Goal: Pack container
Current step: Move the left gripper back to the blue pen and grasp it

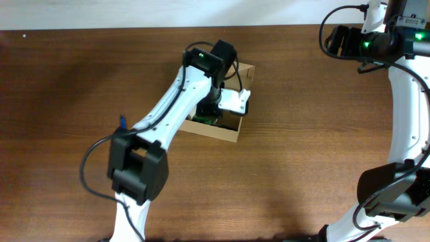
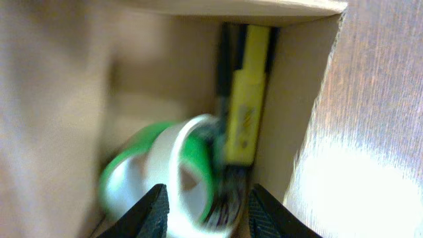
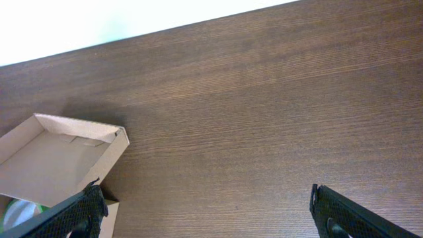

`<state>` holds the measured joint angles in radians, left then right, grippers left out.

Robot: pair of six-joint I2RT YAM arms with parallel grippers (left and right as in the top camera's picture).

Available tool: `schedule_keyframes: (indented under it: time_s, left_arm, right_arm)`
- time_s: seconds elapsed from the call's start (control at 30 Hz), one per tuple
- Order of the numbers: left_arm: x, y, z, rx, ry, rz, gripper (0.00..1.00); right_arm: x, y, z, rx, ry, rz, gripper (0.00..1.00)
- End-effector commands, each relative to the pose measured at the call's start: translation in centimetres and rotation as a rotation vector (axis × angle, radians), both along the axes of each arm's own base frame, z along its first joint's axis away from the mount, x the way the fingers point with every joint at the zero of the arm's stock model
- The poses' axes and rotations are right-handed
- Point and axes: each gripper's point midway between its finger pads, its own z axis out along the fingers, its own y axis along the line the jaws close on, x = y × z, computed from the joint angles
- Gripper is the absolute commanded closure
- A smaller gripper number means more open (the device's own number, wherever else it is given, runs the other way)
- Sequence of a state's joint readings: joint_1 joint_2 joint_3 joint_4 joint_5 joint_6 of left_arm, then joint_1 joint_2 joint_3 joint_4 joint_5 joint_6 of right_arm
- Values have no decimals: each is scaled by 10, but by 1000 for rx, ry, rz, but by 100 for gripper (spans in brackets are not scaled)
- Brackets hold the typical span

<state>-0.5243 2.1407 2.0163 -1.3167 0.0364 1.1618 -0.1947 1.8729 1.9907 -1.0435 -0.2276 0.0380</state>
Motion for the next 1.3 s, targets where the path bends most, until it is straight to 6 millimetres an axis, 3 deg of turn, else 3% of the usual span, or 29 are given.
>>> schedule_keyframes:
  time_s: [0.0,0.1,0.23,0.33,0.4,0.5,0.63,0.77,0.9,1.03,1.27]
  left_arm:
    - [15,14,79,-64,-202,111,62]
    - [24,38,110,-126,-266,260,62]
    - [40,98,132,-201,-286,637,59]
    - [43,147,124,-218,-222,982,58]
    - [38,182,109,-211,-157,1238,52]
    - [23,220,83,-165,-65,1492,51]
    - [-2,238,38,-66,47,1595,51]
    - [-19,233,-23,-22,128,1610,51]
    - [-33,235,-71,-10,153,1673,51]
    - [-39,245,-90,-16,151,1711,51]
    - [-34,266,-94,-39,115,1764,51]
  right_arm:
    - [-1,0,17,-2,-40,-3,1]
    - [-1,0,17,-2,-40,-3,1]
    - [-1,0,17,-2,-40,-3,1]
    - [-1,0,17,-2,-40,-3,1]
    - [-1,0,17,-2,-40,-3,1]
    - [-1,0,17,-2,-40,-3,1]
    - [-1,0,17,-2,-40,-3,1]
    - [-1,0,17,-2,-40,-3,1]
    - [-1,0,17,-2,-40,-3,1]
    - [-1,0,17,-2,-40,-3,1]
    - [-1,0,17,-2,-40,-3,1]
